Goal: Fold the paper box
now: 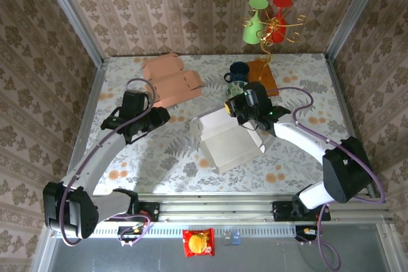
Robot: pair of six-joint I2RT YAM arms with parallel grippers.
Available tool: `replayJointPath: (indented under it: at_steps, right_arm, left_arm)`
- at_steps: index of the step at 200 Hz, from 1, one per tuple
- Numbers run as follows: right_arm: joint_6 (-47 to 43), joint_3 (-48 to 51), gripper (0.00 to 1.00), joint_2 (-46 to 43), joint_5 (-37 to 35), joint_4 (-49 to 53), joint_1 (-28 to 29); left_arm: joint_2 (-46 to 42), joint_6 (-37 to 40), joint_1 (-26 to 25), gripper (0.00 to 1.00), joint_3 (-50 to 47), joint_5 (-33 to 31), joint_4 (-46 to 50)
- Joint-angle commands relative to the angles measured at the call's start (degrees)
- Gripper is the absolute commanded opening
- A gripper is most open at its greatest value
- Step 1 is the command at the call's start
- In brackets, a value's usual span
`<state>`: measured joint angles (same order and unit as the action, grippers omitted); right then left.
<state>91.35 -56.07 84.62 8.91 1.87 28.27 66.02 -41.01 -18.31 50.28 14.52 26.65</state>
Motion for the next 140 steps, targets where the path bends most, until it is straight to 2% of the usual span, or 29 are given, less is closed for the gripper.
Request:
replayJointPath:
  at_steps: [1, 99, 140]
  right_arm:
    - [-5.6, 1.1, 0.0, 1.1, 2.7, -3.5, -0.5]
    - [-13.9, 8.1, 0.0, 4.4, 8.3, -13.8, -3.1]
    - [-15.1, 9.4, 0.0, 5.0, 10.2, -16.0, -4.8]
  left_arm:
    - [-1.2, 2.9, 0.5, 0.37, -2.0, 2.9, -4.6]
    - [2.3, 15.2, 0.6, 0.32, -13.8, 9.6, -22.5]
    - [4.7, 22.8, -0.7, 0.33, -16.6, 15.8, -31.0]
